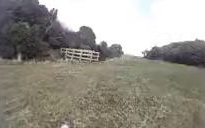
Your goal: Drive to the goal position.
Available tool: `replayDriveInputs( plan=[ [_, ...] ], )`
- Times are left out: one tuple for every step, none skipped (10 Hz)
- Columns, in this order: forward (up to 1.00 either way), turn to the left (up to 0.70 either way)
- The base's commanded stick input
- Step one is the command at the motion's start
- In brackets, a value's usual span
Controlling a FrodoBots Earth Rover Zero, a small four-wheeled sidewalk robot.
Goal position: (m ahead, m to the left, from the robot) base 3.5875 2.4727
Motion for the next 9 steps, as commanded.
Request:
replayDriveInputs(
  plan=[
    [1.00, 0.00],
    [1.00, 0.00],
    [1.00, 0.00],
    [1.00, -0.14],
    [1.00, -0.33],
    [1.00, -0.39],
    [1.00, -0.39],
    [1.00, 0.00],
    [1.00, 0.00]
  ],
)
